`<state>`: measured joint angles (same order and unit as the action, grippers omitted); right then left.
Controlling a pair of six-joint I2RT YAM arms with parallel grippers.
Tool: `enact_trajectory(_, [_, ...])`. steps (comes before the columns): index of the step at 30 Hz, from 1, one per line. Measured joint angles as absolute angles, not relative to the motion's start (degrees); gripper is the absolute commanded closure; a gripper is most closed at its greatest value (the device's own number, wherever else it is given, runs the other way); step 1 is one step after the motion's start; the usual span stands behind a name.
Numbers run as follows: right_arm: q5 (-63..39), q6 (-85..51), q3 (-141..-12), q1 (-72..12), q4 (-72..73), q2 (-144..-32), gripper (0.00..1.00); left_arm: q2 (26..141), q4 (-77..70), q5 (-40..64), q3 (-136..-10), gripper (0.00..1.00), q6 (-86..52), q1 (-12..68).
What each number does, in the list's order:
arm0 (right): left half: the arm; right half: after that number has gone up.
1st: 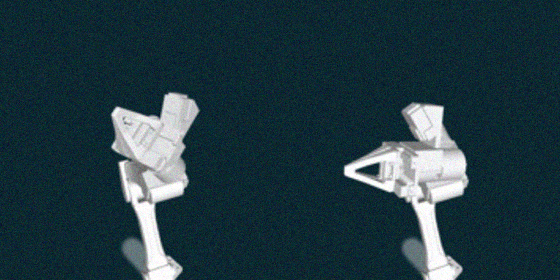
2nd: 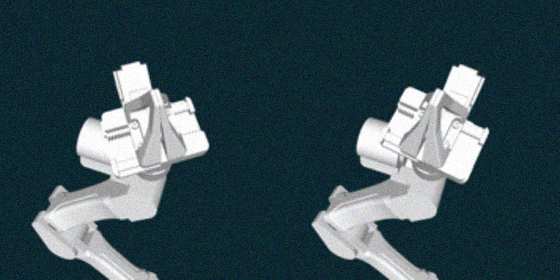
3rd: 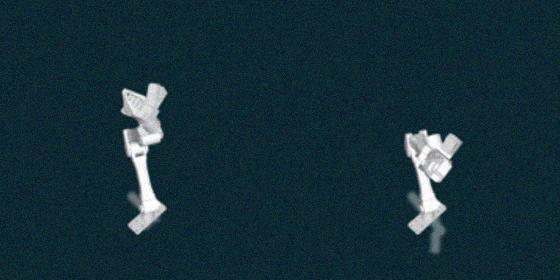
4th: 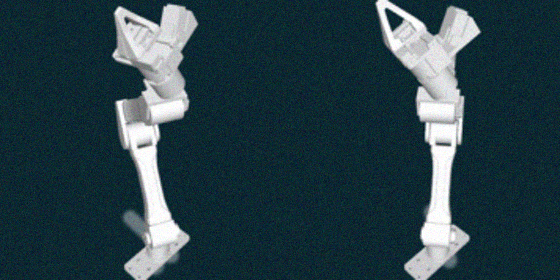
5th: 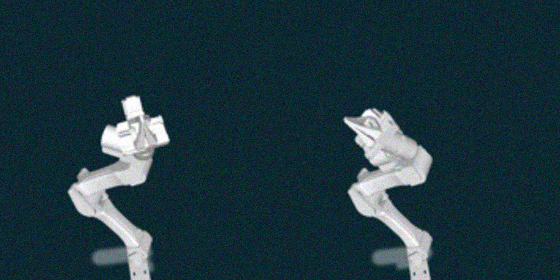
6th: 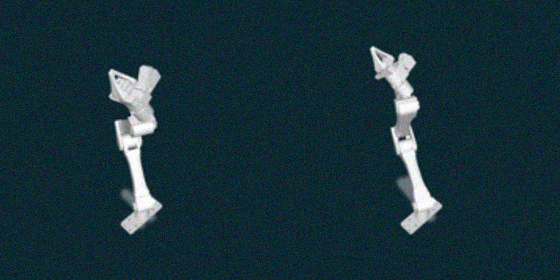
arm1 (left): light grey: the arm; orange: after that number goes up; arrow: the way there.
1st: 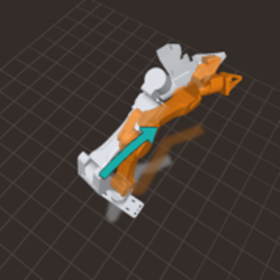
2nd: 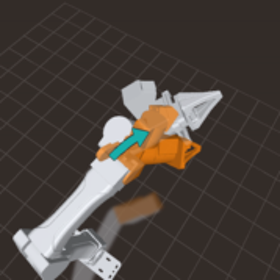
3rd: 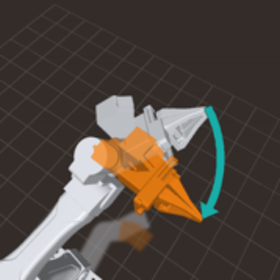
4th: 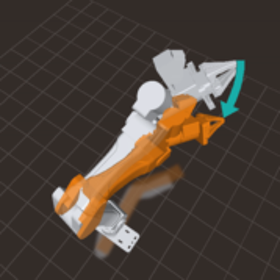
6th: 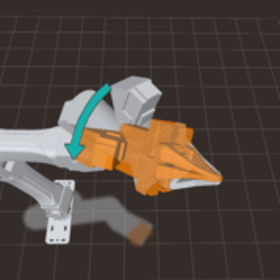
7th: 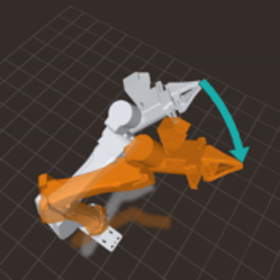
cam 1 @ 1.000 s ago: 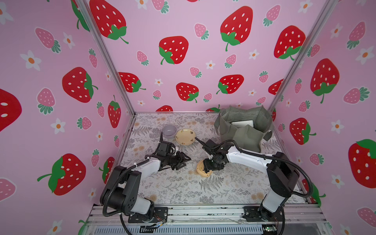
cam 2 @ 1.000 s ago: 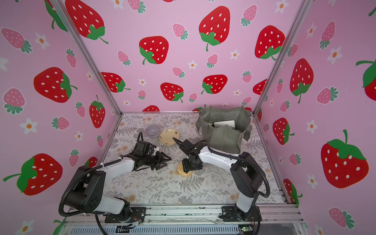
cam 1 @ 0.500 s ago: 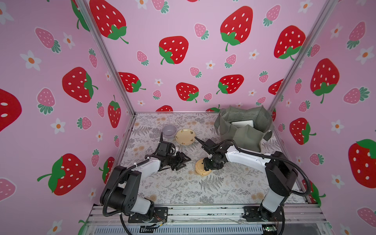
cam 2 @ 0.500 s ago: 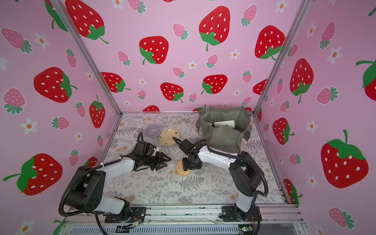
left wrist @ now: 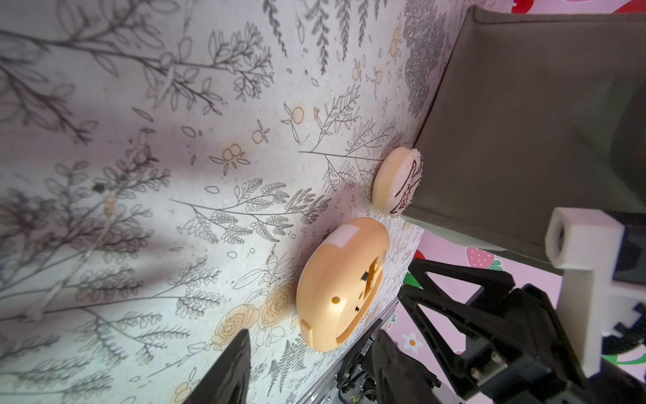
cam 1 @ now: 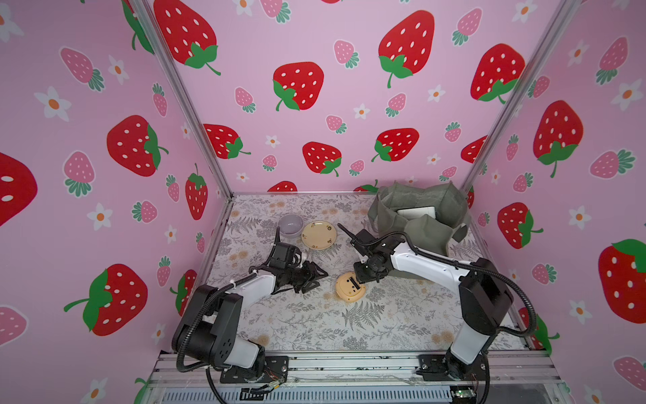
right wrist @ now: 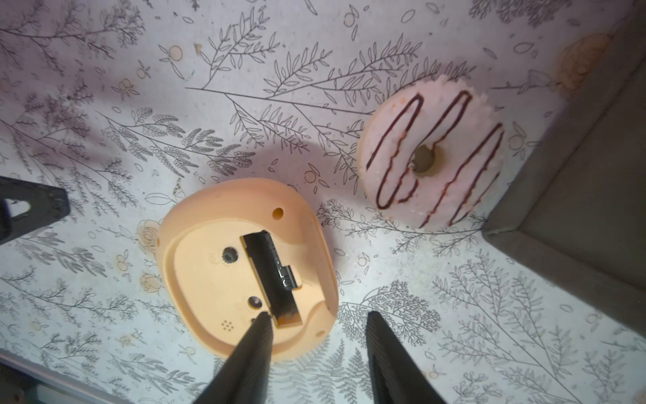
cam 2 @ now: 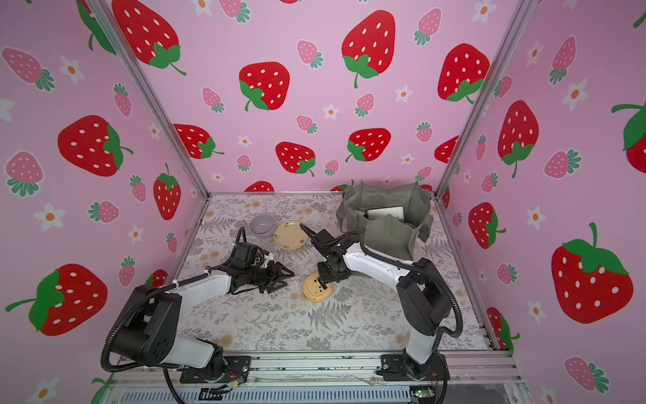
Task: Put the alarm clock into the canvas bag
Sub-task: Pick up the alarm from the center of the board.
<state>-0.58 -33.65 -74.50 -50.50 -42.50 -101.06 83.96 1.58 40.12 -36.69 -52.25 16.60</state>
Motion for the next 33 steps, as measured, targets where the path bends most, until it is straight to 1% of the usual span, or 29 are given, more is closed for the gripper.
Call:
enact_trajectory(9, [-3.2,-30.6,-74.5,-50.2,-42.0,-103.8,0.57,83.4,1.6,40.0,-36.5,0.42,-52.3,16.5])
enact_trajectory(14, [-4.6,-29.6,-74.5,-50.2,-41.4,-104.9,0.65,82.8,1.6,39.9,-36.2,0.42,-52.4,16.5])
enact_trajectory(18, [-5.0,-28.9,-74.4,-50.1,-41.1,-106.7,0.68,82.5,1.8,39.8,-36.1,0.42,-52.5,16.5])
enact_trajectory(19, [-5.0,-28.8,-74.3,-50.1,-40.9,-107.0,0.72,82.2,1.9,39.8,-36.1,0.42,-52.5,16.5])
enact_trajectory(20, [-5.0,-28.6,-74.1,-50.1,-40.9,-107.2,0.74,82.0,2.1,39.7,-36.1,0.42,-52.4,16.5])
enact_trajectory(23, [-5.1,-28.5,-73.8,-50.1,-40.5,-107.3,0.75,81.3,2.7,39.6,-36.1,0.43,-52.3,16.3])
enact_trajectory(24, [-5.1,-28.4,-73.8,-50.1,-40.3,-107.3,0.76,81.1,3.0,39.6,-36.1,0.43,-52.2,16.3])
enact_trajectory(25, [-5.2,-28.4,-73.8,-50.1,-40.2,-107.3,0.80,81.0,3.2,39.6,-36.1,0.43,-52.2,16.2])
enact_trajectory(26, [-5.2,-28.5,-73.8,-50.1,-40.2,-107.3,0.84,80.8,3.4,39.7,-36.1,0.42,-52.1,16.2])
enact_trajectory(27, [-5.3,-28.6,-73.8,-50.1,-40.2,-107.3,0.85,80.6,3.7,39.7,-36.1,0.41,-51.7,16.1])
enact_trajectory(33, [-6.2,-29.7,-74.5,-50.1,-42.0,-106.0,0.85,75.4,9.8,39.6,-37.6,0.33,-46.6,14.9])
